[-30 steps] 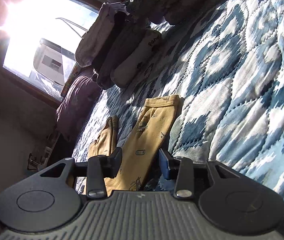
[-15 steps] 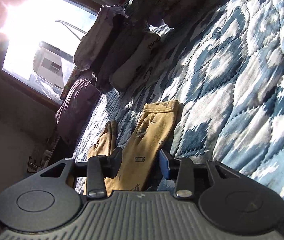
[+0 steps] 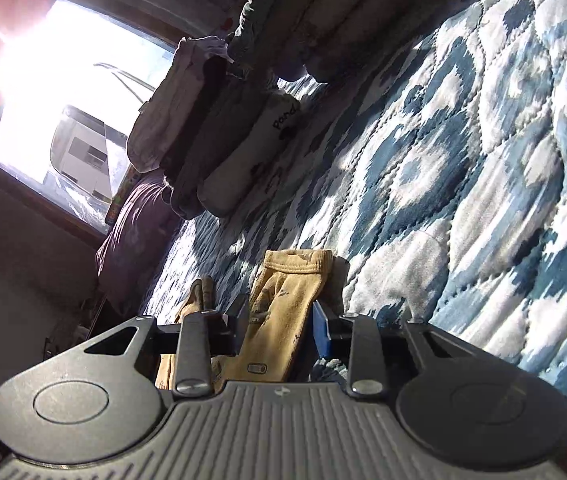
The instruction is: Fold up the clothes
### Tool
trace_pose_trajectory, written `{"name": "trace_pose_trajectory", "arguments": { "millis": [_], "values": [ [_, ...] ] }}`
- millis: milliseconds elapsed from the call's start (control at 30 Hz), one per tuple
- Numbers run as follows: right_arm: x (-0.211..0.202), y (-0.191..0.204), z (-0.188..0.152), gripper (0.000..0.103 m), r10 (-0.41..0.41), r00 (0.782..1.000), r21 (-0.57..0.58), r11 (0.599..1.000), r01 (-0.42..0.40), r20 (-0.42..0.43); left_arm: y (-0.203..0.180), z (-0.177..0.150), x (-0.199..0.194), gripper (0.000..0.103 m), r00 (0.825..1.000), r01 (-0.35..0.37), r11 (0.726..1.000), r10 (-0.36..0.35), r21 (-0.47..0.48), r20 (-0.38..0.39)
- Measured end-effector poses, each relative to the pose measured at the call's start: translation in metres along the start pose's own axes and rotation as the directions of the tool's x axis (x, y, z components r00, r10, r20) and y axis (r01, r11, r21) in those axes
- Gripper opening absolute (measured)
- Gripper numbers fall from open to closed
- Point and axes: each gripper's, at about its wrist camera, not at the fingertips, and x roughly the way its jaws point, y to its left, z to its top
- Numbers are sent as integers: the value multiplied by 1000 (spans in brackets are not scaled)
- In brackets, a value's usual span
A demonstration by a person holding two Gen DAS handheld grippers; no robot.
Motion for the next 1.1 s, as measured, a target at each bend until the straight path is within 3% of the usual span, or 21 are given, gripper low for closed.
{"name": "trace_pose_trajectory", "arguments": {
  "millis": [100,167,367,467,633,733,967,1100],
  "values": [
    [7,-2,3,19,-8,1000,6,1000,8,-2,1,0,5,20,1000,-8,1000,8,15,-3],
    [11,-3,7,3,-7,1000,15,1000,7,-25,4,0,8,16,1000,-1,1000,1,9,-11],
    [9,40,20,3,2,1000,-100,995,-4,-21,16,-1,10,11,998,57,995,-58,-77,-6],
    [17,70,30,3,1,1000,-133,991,-3,-13,29,-4,10,9,992,124,975,-123,-187,14],
    [41,131,35,3,7,1000,-228,974,-13,-27,60,-15,14,7,970,240,876,-234,-418,67],
    [62,164,28,3,-11,999,-289,957,-1,-43,71,-21,19,7,956,287,812,-276,-508,98],
    [115,218,0,3,-76,993,-399,916,35,-86,88,-36,17,7,930,355,690,-327,-631,166],
    [154,234,-22,3,-157,977,-467,881,73,-142,96,-46,23,7,918,374,616,-351,-693,184]
  ]
}}
